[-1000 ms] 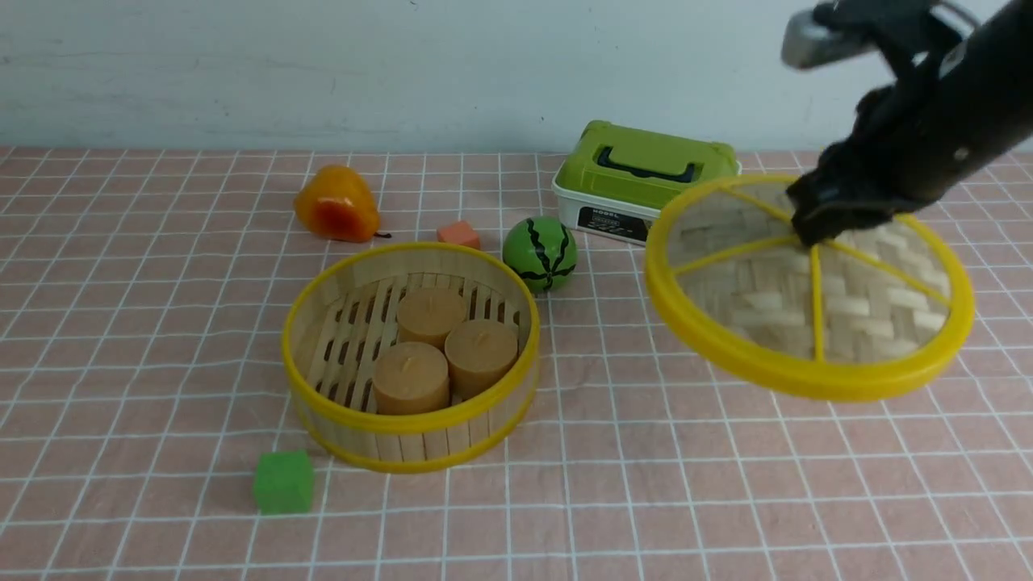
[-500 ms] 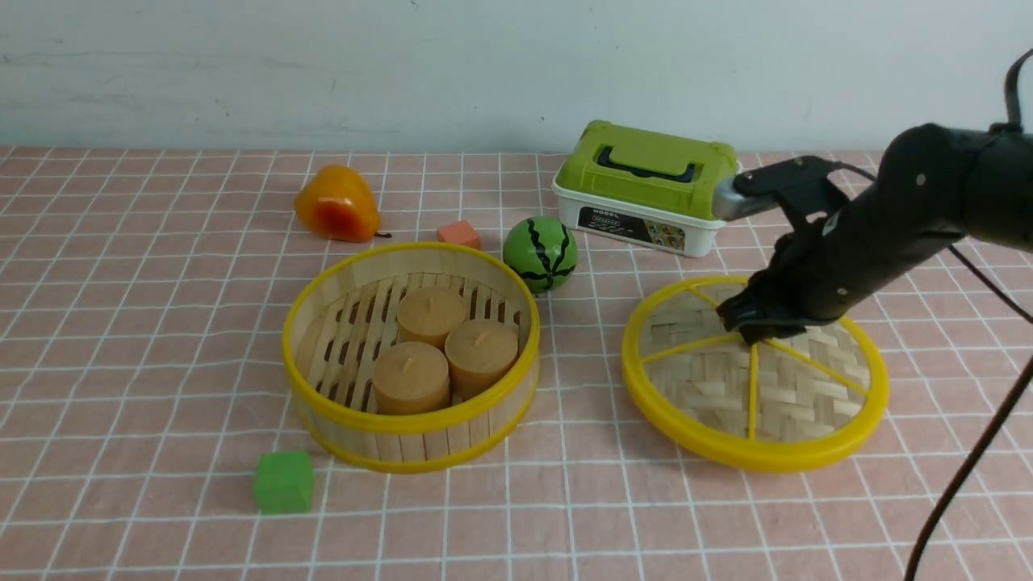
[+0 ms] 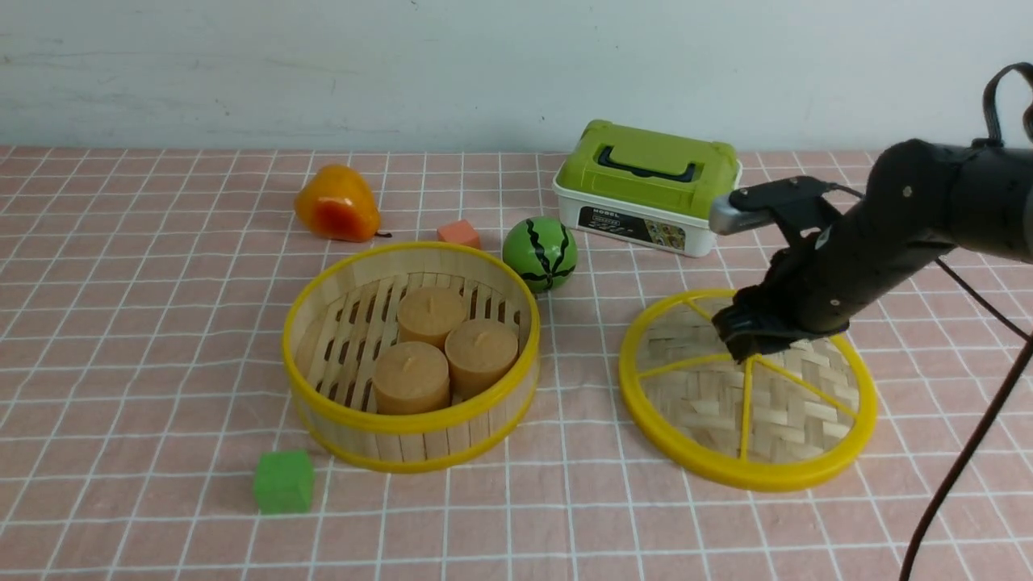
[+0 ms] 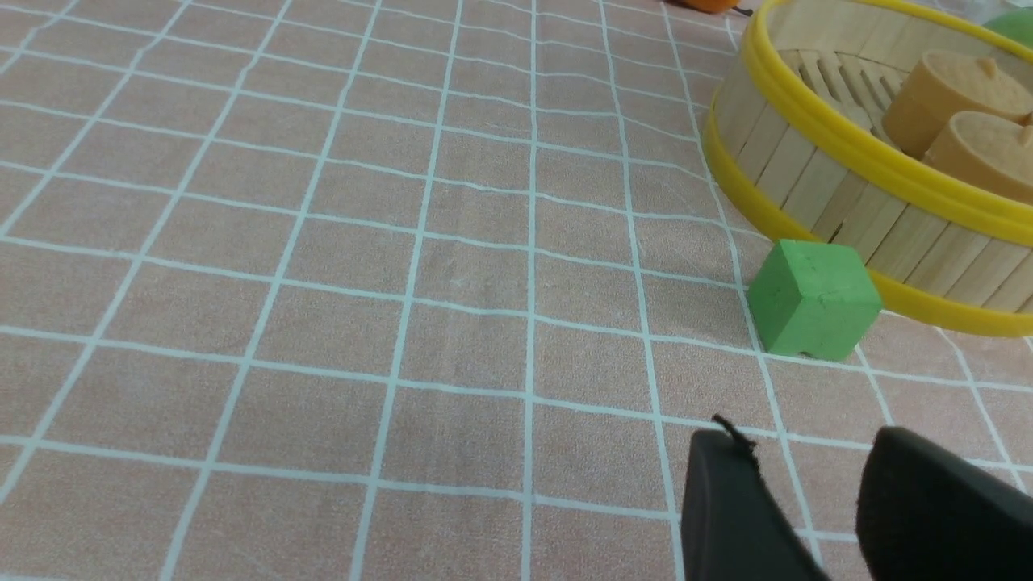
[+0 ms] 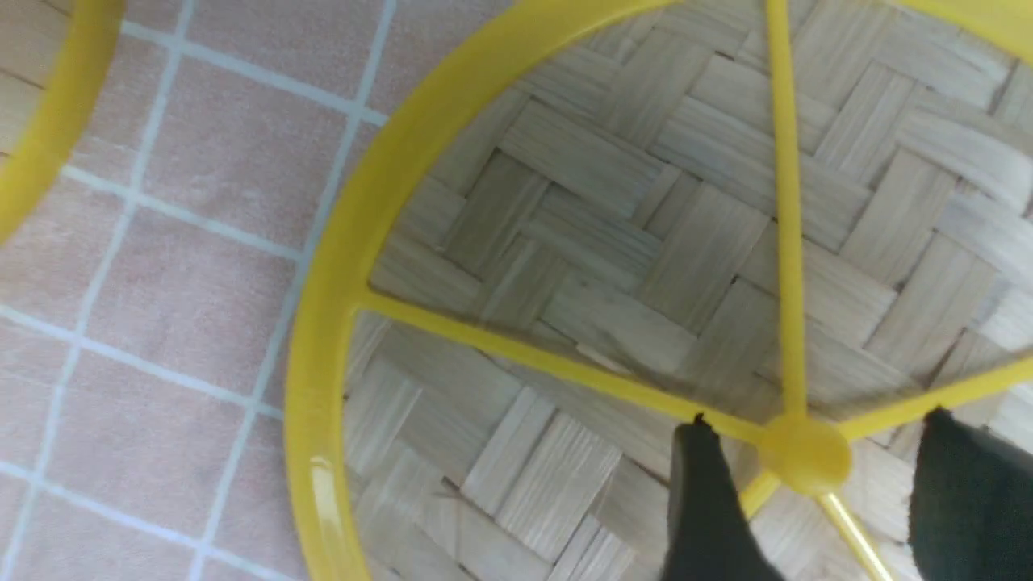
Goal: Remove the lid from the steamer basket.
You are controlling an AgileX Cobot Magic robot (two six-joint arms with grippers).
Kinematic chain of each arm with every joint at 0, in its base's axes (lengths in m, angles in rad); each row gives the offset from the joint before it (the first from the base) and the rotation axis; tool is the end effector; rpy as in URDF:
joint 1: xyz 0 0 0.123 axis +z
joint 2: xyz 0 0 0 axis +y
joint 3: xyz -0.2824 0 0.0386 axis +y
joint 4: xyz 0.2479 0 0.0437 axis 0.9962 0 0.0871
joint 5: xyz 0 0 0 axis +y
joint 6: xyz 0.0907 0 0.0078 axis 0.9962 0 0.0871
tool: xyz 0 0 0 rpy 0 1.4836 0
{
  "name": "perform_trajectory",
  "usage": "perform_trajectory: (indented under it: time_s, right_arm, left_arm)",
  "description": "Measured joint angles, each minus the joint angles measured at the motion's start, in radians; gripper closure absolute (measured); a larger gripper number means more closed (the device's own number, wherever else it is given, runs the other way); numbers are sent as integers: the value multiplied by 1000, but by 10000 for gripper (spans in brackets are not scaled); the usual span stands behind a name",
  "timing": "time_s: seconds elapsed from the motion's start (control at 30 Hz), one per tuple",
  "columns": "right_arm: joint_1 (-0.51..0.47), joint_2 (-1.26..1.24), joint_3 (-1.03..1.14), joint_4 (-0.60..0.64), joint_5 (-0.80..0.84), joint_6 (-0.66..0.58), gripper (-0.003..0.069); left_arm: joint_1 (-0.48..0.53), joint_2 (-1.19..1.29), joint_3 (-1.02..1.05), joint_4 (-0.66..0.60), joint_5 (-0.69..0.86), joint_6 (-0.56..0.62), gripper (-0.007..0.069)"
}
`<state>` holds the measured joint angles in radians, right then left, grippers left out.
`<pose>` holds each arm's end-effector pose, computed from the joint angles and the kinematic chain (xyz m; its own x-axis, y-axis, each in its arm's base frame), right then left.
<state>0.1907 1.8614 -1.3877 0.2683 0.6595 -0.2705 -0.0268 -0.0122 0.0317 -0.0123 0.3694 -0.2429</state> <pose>0.3945 0.0913 0.2313 -0.8244 -0.2159 -0.5232 -0.3164 0.9422 0.1097 0.0527 -0.0018 0.1698 -0.2953 -0.2438 -0.9238 -0.0447 0.9694 -0.2416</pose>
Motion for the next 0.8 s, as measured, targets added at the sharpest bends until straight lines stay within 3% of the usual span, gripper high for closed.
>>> perform_trajectory:
  time_s: [0.1,0.23,0.33,0.47,0.8]
  right_arm:
    - [0,-101,0,1,17,0,342]
    - [0,-301,0,11,29,-7,415]
    - [0,-527,17,20,53,-28,545]
    - [0,-726,102,50,66,-33,654]
    - [0,-1088,404,121,76,-34,680]
  left_arm:
    - [0,0,0,0,0,0,385]
    - [0,0,0,0,0,0,385]
    - [0,0,0,0,0,0,385]
    - [0,0,0,0,0,0,385]
    - [0,0,0,0,0,0,385]
